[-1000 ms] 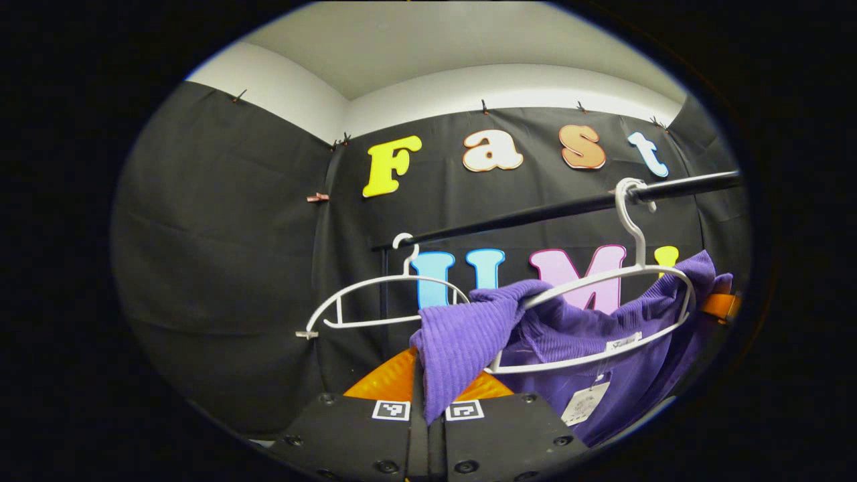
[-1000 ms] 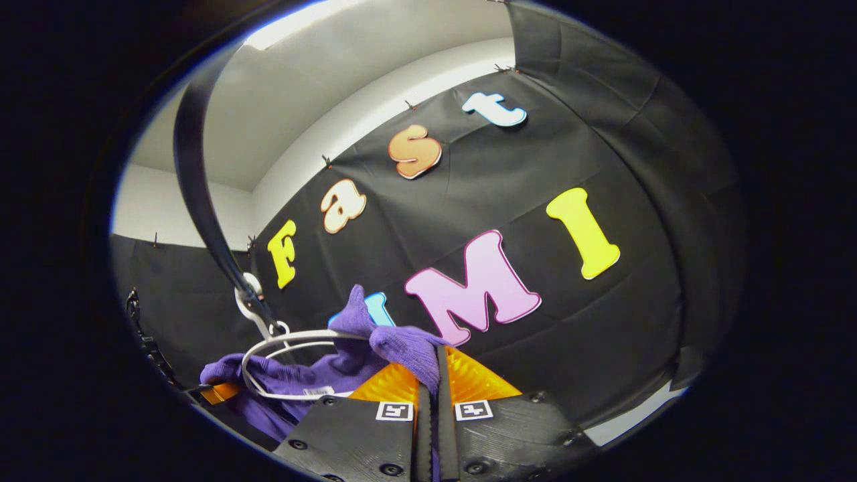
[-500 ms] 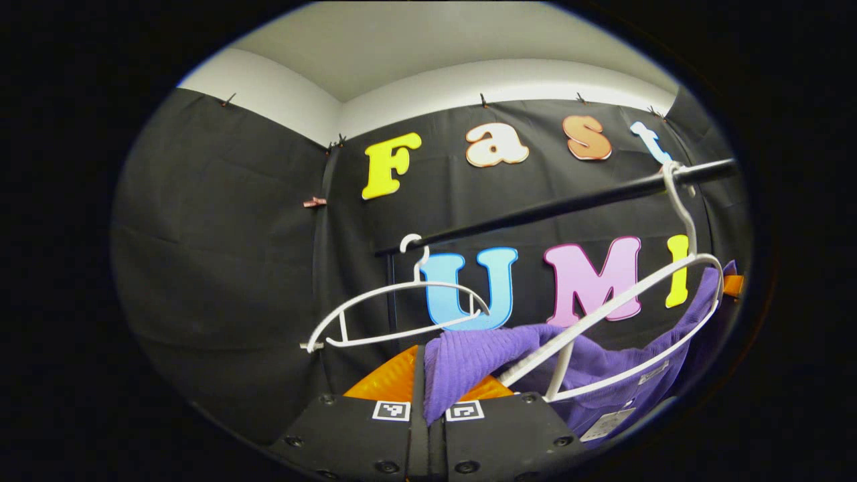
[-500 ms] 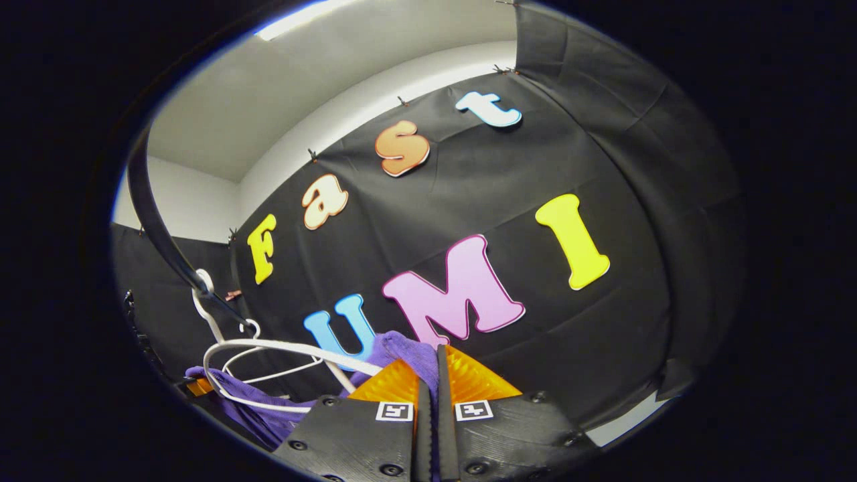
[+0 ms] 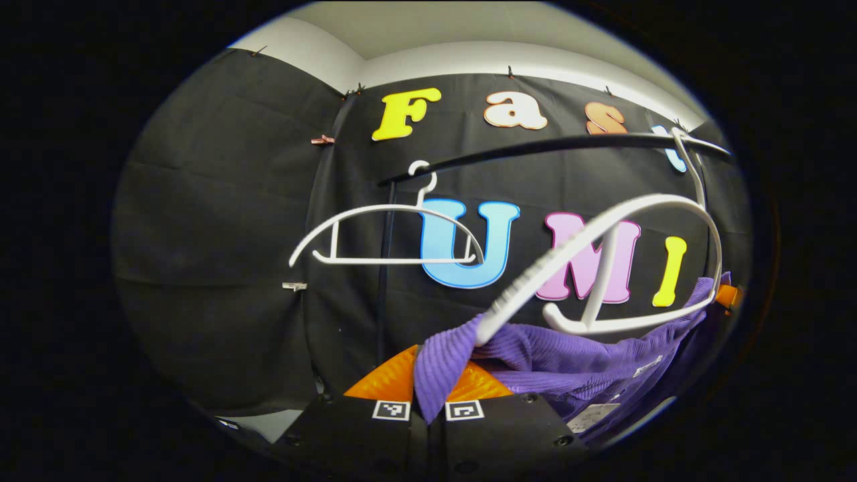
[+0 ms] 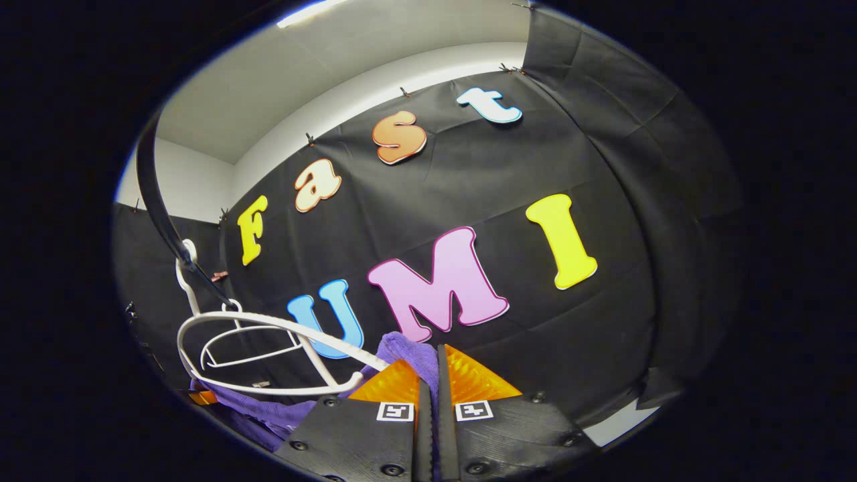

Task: Grasp the clothes on the hanger with both hands and then place them into the laundry hamper below.

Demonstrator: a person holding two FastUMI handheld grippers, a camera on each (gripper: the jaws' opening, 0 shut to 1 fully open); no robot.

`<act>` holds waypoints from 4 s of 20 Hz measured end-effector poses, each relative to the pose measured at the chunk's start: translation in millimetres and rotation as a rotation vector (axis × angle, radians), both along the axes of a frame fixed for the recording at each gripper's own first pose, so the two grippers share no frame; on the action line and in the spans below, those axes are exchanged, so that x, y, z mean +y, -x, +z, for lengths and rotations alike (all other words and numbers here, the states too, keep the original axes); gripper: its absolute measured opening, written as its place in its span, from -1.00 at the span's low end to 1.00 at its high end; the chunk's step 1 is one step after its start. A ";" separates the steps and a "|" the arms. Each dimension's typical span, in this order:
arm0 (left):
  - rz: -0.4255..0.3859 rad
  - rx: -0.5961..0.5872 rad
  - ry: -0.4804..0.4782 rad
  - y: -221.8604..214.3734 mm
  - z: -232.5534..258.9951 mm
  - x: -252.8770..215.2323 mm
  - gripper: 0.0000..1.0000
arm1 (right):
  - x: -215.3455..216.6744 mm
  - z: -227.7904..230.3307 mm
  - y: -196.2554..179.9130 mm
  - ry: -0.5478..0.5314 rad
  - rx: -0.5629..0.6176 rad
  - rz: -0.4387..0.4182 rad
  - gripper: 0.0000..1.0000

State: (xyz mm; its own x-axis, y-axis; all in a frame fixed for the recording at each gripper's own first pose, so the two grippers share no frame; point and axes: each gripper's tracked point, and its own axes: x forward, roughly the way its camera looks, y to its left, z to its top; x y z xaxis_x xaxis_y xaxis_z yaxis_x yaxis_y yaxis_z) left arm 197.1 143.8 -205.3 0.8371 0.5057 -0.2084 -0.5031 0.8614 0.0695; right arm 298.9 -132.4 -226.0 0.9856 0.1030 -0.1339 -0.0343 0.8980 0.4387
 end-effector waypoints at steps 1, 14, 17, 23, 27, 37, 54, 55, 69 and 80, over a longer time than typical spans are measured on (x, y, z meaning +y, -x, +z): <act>-0.027 0.015 0.025 -1.6 -9.7 -11.3 -0.90 | -0.8 -8.0 3.6 0.011 0.023 0.004 -0.84; -0.282 0.202 0.195 18.8 -79.3 -142.6 -0.90 | 92.7 -67.4 115.1 -0.019 0.276 0.306 -0.84; -0.313 0.239 0.221 32.3 -84.3 -152.5 -0.88 | 117.2 -68.8 145.9 -0.021 0.316 0.392 -0.84; -0.386 0.344 0.284 66.9 -109.3 -183.7 -0.88 | 164.9 -86.5 210.8 0.003 0.418 0.553 -0.84; -0.401 0.436 0.339 87.4 -134.9 -193.9 -0.88 | 167.2 -116.5 228.8 0.072 0.531 0.576 -0.84; -0.292 0.686 0.420 113.7 -199.3 -192.1 -0.87 | 177.0 -166.1 286.0 0.230 0.721 0.687 -0.84; -0.185 0.858 0.508 130.7 -244.9 -173.2 -0.87 | 159.5 -213.3 299.8 0.270 0.912 0.697 -0.84; -0.184 0.859 0.507 130.6 -246.0 -174.0 -0.87 | 159.9 -214.9 300.1 0.276 0.913 0.699 -0.83; -0.147 0.839 0.507 134.5 -248.7 -155.8 0.92 | 148.4 -223.4 294.8 0.339 0.921 0.681 0.60; -0.163 0.801 0.508 137.0 -238.3 -153.9 0.92 | 142.5 -217.7 292.5 0.344 0.907 0.639 0.94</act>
